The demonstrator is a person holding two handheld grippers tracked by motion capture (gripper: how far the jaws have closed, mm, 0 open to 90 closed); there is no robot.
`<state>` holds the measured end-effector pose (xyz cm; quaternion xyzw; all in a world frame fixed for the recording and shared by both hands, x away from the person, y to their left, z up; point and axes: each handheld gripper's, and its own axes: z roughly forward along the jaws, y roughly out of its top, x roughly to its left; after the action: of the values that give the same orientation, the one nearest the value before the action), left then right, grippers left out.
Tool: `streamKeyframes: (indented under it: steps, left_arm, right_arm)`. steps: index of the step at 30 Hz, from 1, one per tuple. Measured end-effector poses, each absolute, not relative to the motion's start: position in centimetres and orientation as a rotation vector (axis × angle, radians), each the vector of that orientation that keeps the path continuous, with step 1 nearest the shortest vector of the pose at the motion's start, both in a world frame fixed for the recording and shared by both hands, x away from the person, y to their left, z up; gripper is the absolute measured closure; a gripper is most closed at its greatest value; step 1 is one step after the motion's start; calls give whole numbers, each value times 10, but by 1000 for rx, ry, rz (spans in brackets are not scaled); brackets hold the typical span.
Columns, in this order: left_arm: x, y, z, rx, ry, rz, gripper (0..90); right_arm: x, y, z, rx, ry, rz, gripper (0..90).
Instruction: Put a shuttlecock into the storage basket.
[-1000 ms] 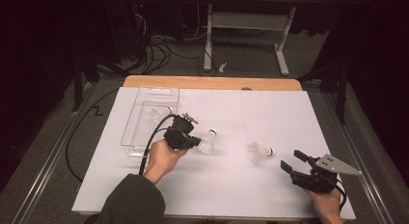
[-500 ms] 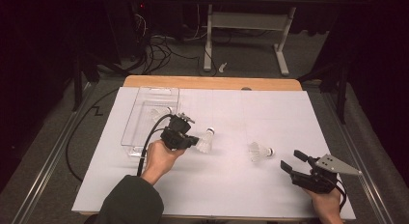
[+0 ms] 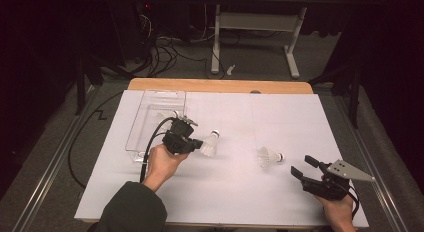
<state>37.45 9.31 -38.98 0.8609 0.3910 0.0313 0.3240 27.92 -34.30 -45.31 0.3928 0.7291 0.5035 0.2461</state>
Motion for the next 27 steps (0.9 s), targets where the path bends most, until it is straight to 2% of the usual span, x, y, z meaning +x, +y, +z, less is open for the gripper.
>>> streamKeyframes:
  steps: [27]
  left_arm:
    - [371, 110, -385, 2210, 1061, 120, 897]
  right_arm:
    - [279, -343, -453, 1070, 1991, 1372, 313]
